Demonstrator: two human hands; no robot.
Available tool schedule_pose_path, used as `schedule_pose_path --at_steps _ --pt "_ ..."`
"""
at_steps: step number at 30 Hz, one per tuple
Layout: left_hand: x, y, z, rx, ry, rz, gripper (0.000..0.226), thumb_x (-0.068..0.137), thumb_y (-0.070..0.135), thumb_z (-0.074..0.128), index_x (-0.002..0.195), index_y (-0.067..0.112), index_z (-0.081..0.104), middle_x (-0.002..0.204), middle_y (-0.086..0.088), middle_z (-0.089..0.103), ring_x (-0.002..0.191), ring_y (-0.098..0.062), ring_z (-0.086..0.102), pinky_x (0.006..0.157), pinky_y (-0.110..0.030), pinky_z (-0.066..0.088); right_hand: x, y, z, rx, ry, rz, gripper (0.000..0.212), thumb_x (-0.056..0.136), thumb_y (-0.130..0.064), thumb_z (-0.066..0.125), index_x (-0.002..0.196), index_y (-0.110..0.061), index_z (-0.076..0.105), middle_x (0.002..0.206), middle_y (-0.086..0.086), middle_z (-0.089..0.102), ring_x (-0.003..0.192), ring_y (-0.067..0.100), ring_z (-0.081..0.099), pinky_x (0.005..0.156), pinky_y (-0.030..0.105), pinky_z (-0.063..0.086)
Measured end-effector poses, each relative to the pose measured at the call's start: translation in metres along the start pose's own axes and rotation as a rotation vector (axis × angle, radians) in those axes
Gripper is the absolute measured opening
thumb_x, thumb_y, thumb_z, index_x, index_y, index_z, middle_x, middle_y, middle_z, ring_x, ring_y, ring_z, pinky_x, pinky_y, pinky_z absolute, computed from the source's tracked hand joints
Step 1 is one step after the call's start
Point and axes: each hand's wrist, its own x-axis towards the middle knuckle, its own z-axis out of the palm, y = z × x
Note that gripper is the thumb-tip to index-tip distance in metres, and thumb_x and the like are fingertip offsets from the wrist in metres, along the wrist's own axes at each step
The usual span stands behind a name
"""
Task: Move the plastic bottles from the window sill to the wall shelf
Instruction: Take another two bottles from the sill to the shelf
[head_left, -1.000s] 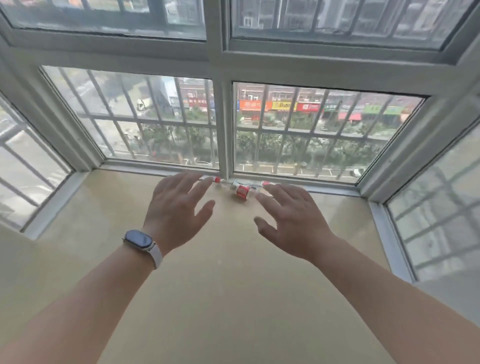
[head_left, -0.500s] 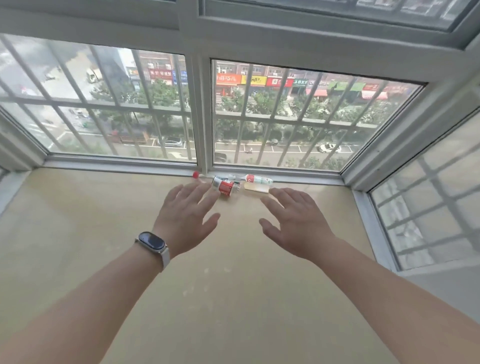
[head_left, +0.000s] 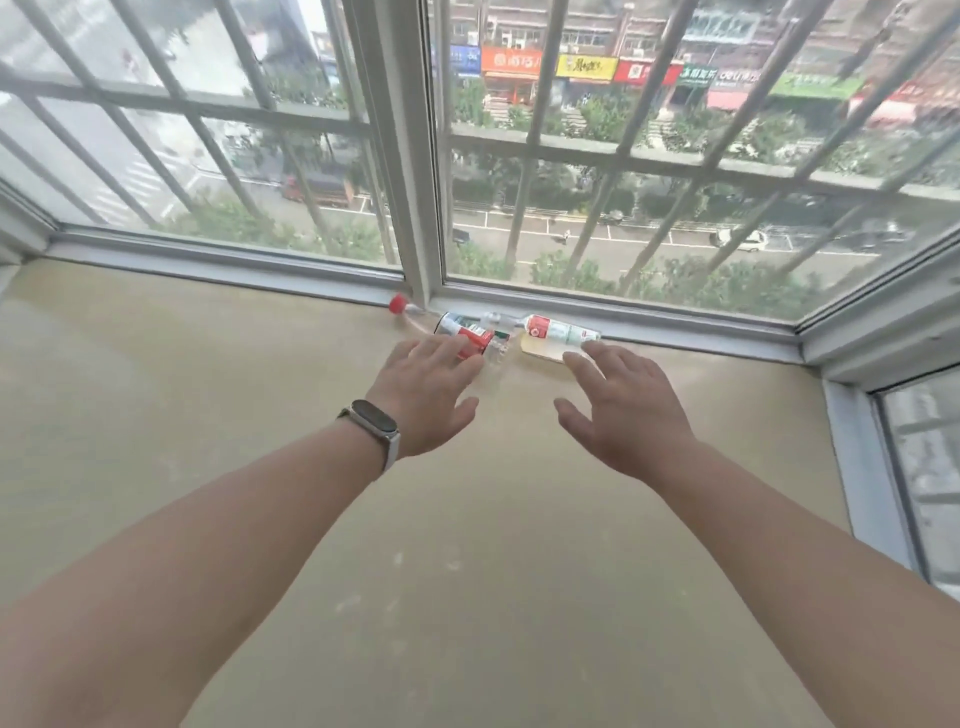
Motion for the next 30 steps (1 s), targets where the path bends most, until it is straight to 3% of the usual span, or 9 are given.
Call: schedule_pose_path --at_steps 6,12,19,23,26,30 --pt "0.053 -0.025 0.079 0.015 -0.034 -0.127 0.046 0.083 0.041 0.056 0.124 0.02 0.057 0.129 -0.01 0.054 0.114 -0.032 0.055 0.093 -0.043 0.039 0.056 0.03 0.064 -0.023 -0.038 0.002 0.062 0.094 -0.052 0.044 0.146 -0.02 0.038 0.152 0.008 0.036 0.136 0.028 0.035 0.106 0.042 0.028" --pt "0.088 -0.048 0.128 -0.016 -0.088 -0.218 0.065 0.089 0.042 0.051 0.148 0.023 0.035 0.151 -0.009 0.036 0.135 -0.03 0.037 0.105 -0.045 0.033 0.098 0.053 0.112 -0.008 -0.028 0.038 0.066 0.091 -0.052 0.05 0.146 -0.019 0.036 0.15 0.008 0.036 0.133 0.03 0.036 0.104 0.043 0.031" --pt "0.126 -0.066 0.15 0.119 -0.179 -0.062 0.083 0.083 0.035 0.057 0.155 0.031 0.016 0.161 -0.01 0.021 0.145 -0.031 0.022 0.112 -0.048 0.025 0.127 0.07 0.141 0.034 -0.066 0.095 0.076 0.088 -0.05 0.057 0.15 -0.023 0.025 0.157 0.007 0.027 0.141 0.027 0.026 0.11 0.042 0.026" --pt "0.129 -0.062 0.151 0.135 -0.163 -0.082 0.078 0.082 0.031 0.059 0.152 0.03 0.026 0.156 -0.007 0.031 0.143 -0.031 0.026 0.111 -0.049 0.025 0.137 0.07 0.148 0.056 -0.105 0.125 0.08 0.087 -0.05 0.058 0.152 -0.024 0.02 0.159 0.007 0.023 0.144 0.025 0.021 0.112 0.041 0.023" --pt "0.124 -0.059 0.151 0.052 -0.086 -0.023 0.062 0.077 0.023 0.053 0.138 0.021 0.046 0.14 -0.014 0.05 0.131 -0.038 0.043 0.105 -0.053 0.035 0.142 0.069 0.153 0.092 -0.136 0.192 0.08 0.087 -0.051 0.058 0.151 -0.019 0.022 0.146 0.007 0.04 0.134 0.028 0.036 0.105 0.04 0.031" --pt "0.113 -0.062 0.156 -0.047 0.0 0.091 0.053 0.072 0.022 0.038 0.124 0.017 0.047 0.126 -0.019 0.058 0.119 -0.042 0.052 0.098 -0.056 0.043 0.135 0.062 0.159 0.161 -0.126 0.241 0.068 0.087 -0.046 0.059 0.142 -0.014 0.034 0.13 0.009 0.05 0.117 0.03 0.049 0.09 0.04 0.04"
